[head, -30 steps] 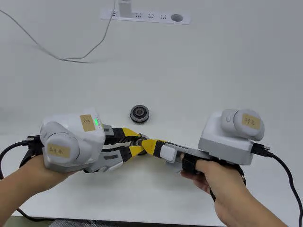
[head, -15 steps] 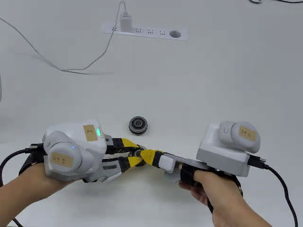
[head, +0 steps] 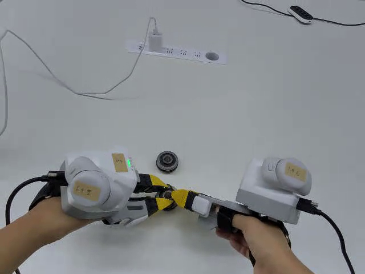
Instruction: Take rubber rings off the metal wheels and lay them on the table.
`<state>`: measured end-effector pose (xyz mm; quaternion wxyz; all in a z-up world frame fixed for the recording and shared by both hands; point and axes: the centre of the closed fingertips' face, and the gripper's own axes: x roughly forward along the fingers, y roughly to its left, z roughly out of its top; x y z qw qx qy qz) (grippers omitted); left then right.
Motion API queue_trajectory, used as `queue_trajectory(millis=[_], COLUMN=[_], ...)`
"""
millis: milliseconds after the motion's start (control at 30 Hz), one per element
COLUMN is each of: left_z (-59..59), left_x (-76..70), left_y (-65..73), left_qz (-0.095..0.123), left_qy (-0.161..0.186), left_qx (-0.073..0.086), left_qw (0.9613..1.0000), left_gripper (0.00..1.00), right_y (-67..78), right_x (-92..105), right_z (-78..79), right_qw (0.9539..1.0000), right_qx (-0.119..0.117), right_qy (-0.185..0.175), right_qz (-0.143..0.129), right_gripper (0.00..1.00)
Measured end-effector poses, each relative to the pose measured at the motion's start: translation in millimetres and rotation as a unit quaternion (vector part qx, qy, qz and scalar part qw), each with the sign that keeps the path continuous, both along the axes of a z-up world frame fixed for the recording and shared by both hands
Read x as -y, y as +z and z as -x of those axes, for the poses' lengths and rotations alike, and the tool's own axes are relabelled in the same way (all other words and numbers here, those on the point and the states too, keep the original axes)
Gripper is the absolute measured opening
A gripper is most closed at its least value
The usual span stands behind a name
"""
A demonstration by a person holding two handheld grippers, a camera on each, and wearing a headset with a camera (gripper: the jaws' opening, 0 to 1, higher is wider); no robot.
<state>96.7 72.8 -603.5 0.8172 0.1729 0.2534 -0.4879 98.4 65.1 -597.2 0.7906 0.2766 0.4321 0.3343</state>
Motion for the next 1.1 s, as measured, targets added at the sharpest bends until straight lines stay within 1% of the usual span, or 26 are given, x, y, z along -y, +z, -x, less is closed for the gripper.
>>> queue_trajectory(millis=[133,167,233,300,367,500,633,800,833,900,967,1067,1100], left_z=[-1.1,-2.4,-3.1,-3.8,-5.3,-8.7,-9.6,-11.5,-12.4,-12.2,-11.9,-12.1,-13.4], left_x=[-6.1,-9.5,-13.8,-18.8,-23.1,-30.0,-32.2,-30.8,-30.7,-29.4,-27.7,-25.9,-25.9], left_y=[8.7,10.1,11.6,15.1,19.3,25.5,27.6,30.6,31.2,32.8,33.9,35.5,35.9], left_qz=[0.011,0.009,0.006,0.006,0.010,0.018,0.019,0.029,0.030,0.032,0.034,0.037,0.034], left_qy=[0.007,0.010,0.013,0.017,0.025,0.040,0.042,0.049,0.052,0.052,0.051,0.052,0.055], left_qx=[0.004,0.009,0.010,0.015,0.018,0.021,0.024,0.025,0.027,0.027,0.028,0.030,0.034], left_qw=[0.9999,0.9999,0.9998,0.9997,0.9995,0.9988,0.9986,0.9980,0.9979,0.9977,0.9977,0.9975,0.9973], left_gripper=[0.17,0.18,0.19,0.20,0.21,0.23,0.23,0.24,0.25,0.25,0.25,0.27,0.28], right_y=[-0.4,-0.3,-0.1,1.3,5.2,7.5,13.0,23.8,26.5,29.4,31.2,28.8,27.1], right_x=[-0.5,-1.3,-2.4,-4.3,-7.4,-12.5,-14.3,-12.4,-10.1,-5.2,3.8,19.3,25.5], right_z=[-1.1,-0.9,-0.8,-0.4,-2.2,-3.7,-4.6,-10.5,-13.3,-17.0,-22.2,-28.4,-30.1], right_qw=[1.0000,1.0000,1.0000,1.0000,0.9999,0.9999,0.9997,0.9989,0.9986,0.9984,0.9979,0.9968,0.9963], right_qx=[-0.002,-0.003,-0.003,-0.002,-0.001,0.001,0.004,0.010,0.010,0.014,0.019,0.016,0.018], right_qy=[-0.002,-0.001,-0.001,0.001,-0.001,0.004,0.003,-0.009,-0.017,-0.025,-0.039,-0.064,-0.071], right_qz=[-0.001,-0.002,-0.002,-0.005,-0.013,-0.016,-0.023,-0.044,-0.049,-0.049,-0.048,-0.045,-0.045], right_gripper=[0.01,0.01,0.01,0.01,0.01,0.01,0.01,0.02,0.02,0.02,0.02,0.02,0.02])
